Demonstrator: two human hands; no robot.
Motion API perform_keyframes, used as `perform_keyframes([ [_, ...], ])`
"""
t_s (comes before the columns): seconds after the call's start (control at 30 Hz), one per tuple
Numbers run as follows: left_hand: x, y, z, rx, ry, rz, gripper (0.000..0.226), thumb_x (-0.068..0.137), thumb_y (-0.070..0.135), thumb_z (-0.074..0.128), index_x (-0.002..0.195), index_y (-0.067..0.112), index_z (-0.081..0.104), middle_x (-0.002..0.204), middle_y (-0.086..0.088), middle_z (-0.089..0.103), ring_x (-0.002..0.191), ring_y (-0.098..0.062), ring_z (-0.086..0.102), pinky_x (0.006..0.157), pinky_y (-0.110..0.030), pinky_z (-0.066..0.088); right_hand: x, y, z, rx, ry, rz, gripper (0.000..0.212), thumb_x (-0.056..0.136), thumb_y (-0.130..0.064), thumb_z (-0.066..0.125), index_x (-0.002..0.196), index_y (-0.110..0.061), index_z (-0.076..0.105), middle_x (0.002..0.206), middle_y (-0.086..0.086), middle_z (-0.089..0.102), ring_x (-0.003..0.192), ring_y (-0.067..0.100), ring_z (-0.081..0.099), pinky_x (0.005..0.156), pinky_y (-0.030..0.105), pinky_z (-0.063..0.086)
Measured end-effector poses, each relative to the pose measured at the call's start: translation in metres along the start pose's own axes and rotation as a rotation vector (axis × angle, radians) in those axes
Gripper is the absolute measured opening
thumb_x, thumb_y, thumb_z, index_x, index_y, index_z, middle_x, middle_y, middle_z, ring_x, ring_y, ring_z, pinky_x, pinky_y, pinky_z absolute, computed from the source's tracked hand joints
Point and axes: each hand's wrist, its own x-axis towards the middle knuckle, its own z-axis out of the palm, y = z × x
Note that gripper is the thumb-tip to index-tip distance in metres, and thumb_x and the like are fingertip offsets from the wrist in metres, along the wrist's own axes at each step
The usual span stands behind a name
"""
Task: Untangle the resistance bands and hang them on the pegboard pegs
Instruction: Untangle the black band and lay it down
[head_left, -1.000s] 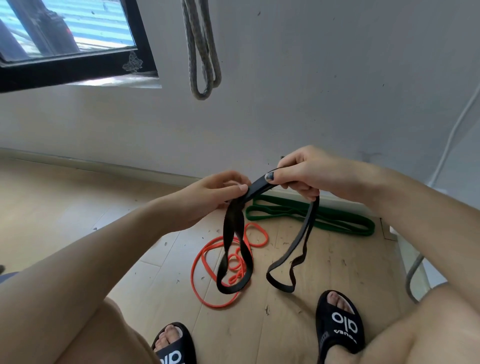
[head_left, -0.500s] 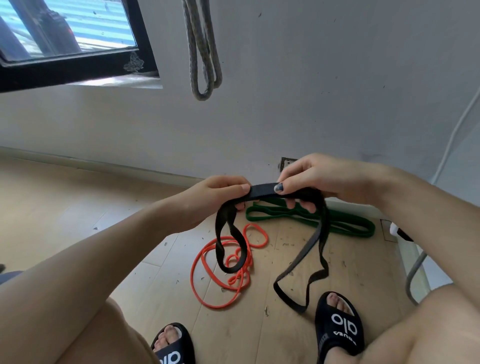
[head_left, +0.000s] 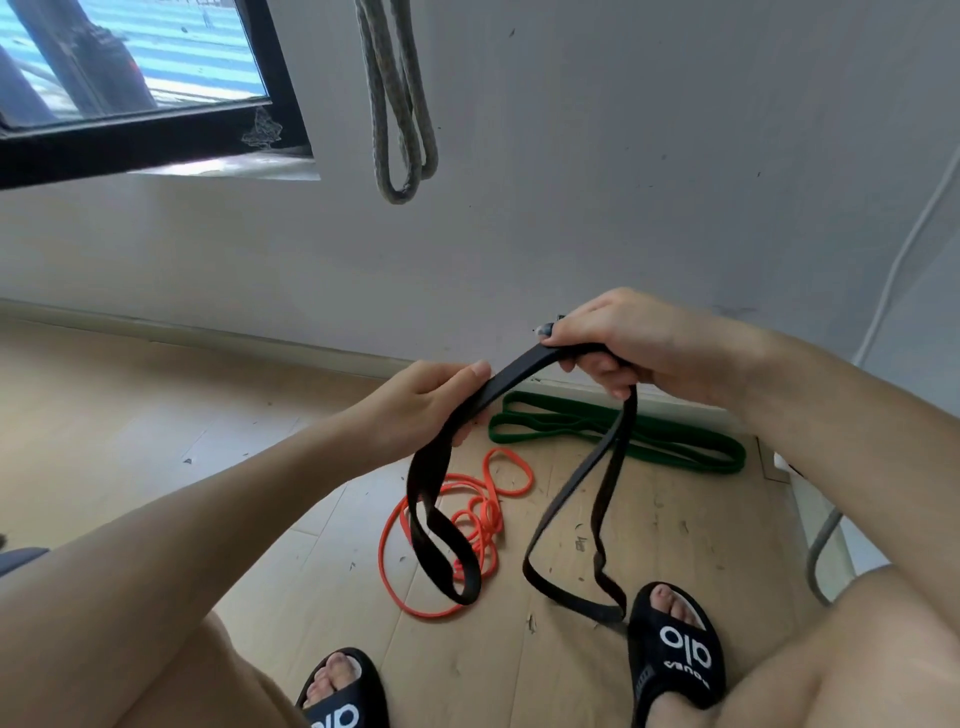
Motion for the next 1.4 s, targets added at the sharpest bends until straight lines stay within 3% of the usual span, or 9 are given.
perform_keyframes([
  [0.13,-0.003,0.001,-0.001,-0.124,-0.057,0.015,0.05,0.109,0.045,0.032,0.092,0.004,0.055,0.07,-0.003,0.054,0.069,-0.018,0.054,0.076,-0.034,0.045,0.002,0.001,-0.003,0.008,0.053,0.035,0.034,0.103,-0.031,0.055,0.075,-0.011,0.056,0.05,-0.004,0.035,0.043,0.012,0.03,0.045,0.024,0.029],
  [0.23,-0.004,0.0,0.0,-0.032,-0.079,0.072,0.016,0.104,0.027,0.057,0.11,0.012,0.06,0.078,0.013,0.065,0.073,-0.004,0.06,0.075,-0.023,0.05,0.002,0.003,-0.009,0.047,0.089,0.05,0.033,0.101,-0.031,0.056,0.074,-0.013,0.054,0.049,-0.006,0.032,0.043,0.011,0.027,0.046,0.025,0.027],
  [0.4,-0.002,0.0,-0.003,0.154,-0.03,0.087,0.011,0.103,0.026,0.058,0.113,0.026,0.063,0.074,0.015,0.06,0.069,-0.002,0.054,0.069,-0.026,0.046,0.0,0.006,-0.011,0.047,0.067,0.075,0.033,0.102,-0.03,0.054,0.074,-0.013,0.053,0.049,-0.006,0.031,0.042,0.011,0.027,0.047,0.025,0.027],
  [0.6,-0.005,0.005,-0.007,-0.048,0.019,0.08,0.024,0.105,0.018,0.053,0.129,0.016,0.059,0.092,0.002,0.072,0.078,-0.003,0.064,0.071,-0.016,0.051,-0.002,0.008,-0.015,0.062,0.098,0.082,0.033,0.102,-0.028,0.052,0.073,-0.013,0.051,0.048,-0.006,0.03,0.042,0.012,0.026,0.047,0.026,0.027],
  [0.8,-0.002,0.0,-0.008,-0.117,0.029,0.084,0.016,0.106,0.015,0.053,0.122,0.017,0.054,0.105,-0.017,0.073,0.095,-0.028,0.068,0.084,-0.031,0.057,-0.001,0.007,-0.013,0.045,0.098,0.079,0.034,0.102,-0.029,0.052,0.072,-0.012,0.052,0.048,-0.005,0.031,0.043,0.013,0.027,0.052,0.03,0.026],
  [0.93,0.0,-0.003,-0.01,-0.083,0.037,0.084,0.009,0.106,0.014,0.053,0.114,0.015,0.048,0.104,-0.024,0.07,0.102,-0.05,0.06,0.097,-0.061,0.048,-0.002,0.006,-0.012,0.057,0.086,0.065,0.034,0.102,-0.029,0.052,0.073,-0.012,0.052,0.049,-0.004,0.031,0.043,0.013,0.027,0.051,0.03,0.026],
  [1.07,0.003,-0.006,-0.007,0.01,0.017,0.095,0.006,0.107,0.018,0.052,0.109,0.016,0.057,0.096,-0.019,0.071,0.096,-0.041,0.064,0.095,-0.062,0.05,-0.003,0.003,-0.01,0.096,0.06,0.045,0.033,0.102,-0.03,0.051,0.074,-0.014,0.052,0.05,-0.005,0.03,0.044,0.013,0.026,0.049,0.027,0.027],
  [1.27,0.012,0.001,0.015,-0.024,-0.046,0.115,0.035,0.095,0.029,0.071,0.126,0.02,0.058,0.121,0.001,0.071,0.119,-0.016,0.067,0.109,-0.047,0.05,-0.006,-0.009,0.0,0.151,0.01,-0.008,0.034,0.104,-0.031,0.05,0.076,-0.013,0.053,0.051,-0.005,0.03,0.044,0.012,0.026,0.044,0.022,0.03],
  [1.4,0.017,0.01,0.031,-0.073,0.023,0.172,0.034,0.093,0.032,0.073,0.124,0.028,0.059,0.107,-0.005,0.069,0.107,-0.02,0.068,0.105,-0.05,0.052,-0.003,-0.012,0.004,0.161,0.016,-0.016,0.035,0.103,-0.032,0.051,0.074,-0.013,0.053,0.049,-0.006,0.03,0.042,0.011,0.024,0.044,0.023,0.029],
])
